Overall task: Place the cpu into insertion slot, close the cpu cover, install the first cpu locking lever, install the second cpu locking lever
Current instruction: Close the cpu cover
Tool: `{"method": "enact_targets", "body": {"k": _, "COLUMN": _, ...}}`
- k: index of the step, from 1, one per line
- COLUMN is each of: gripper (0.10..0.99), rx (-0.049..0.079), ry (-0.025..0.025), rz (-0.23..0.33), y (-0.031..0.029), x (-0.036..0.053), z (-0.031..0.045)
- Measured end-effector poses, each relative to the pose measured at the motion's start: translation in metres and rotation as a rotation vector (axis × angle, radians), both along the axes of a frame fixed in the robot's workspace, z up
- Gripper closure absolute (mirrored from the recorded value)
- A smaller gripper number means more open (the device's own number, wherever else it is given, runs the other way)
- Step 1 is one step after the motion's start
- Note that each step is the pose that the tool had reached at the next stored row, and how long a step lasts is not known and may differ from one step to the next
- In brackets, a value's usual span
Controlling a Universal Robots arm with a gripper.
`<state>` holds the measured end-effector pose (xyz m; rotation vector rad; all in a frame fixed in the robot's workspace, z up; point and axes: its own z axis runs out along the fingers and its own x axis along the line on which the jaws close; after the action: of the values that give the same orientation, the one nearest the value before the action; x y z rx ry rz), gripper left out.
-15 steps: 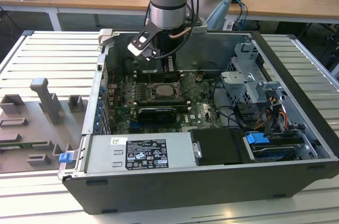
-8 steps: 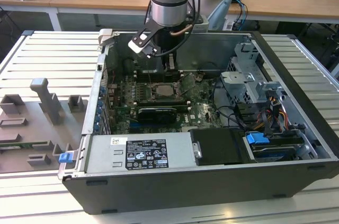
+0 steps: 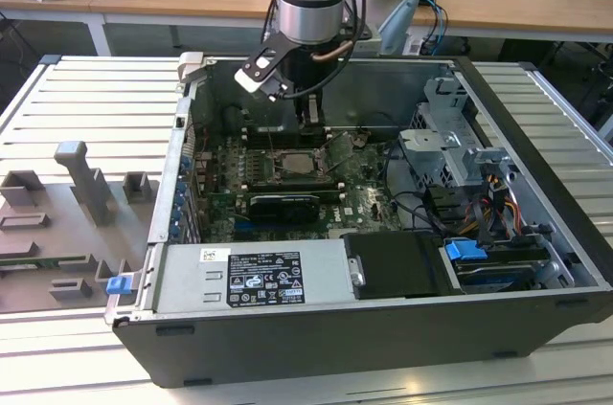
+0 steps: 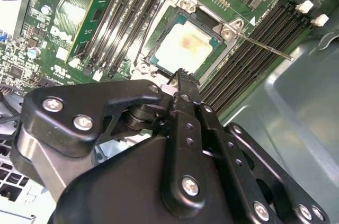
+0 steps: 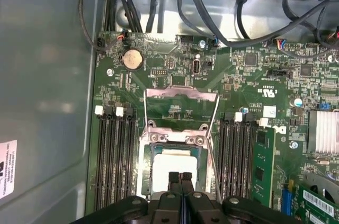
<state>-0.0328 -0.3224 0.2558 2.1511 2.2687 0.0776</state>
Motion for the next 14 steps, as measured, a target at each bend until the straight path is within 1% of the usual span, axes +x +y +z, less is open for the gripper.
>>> {"method": "enact_targets", "body": {"k": 3, "gripper": 0.98, "rx": 0.0, "ry": 0.0001, "rz": 0.0, "y": 0.0, "x": 0.0, "z": 0.0031}}
{"method": "enact_targets", "body": {"k": 8, "gripper": 0.98, "rx": 0.0, "ry": 0.0001, "rz": 0.0, "y": 0.0002, "x": 0.0, "z": 0.0128}}
{"method": "enact_targets", "body": {"k": 14, "gripper": 0.98, "rx": 0.0, "ry": 0.0, "rz": 0.0, "y": 0.0002, "x": 0.0, "z": 0.0184}}
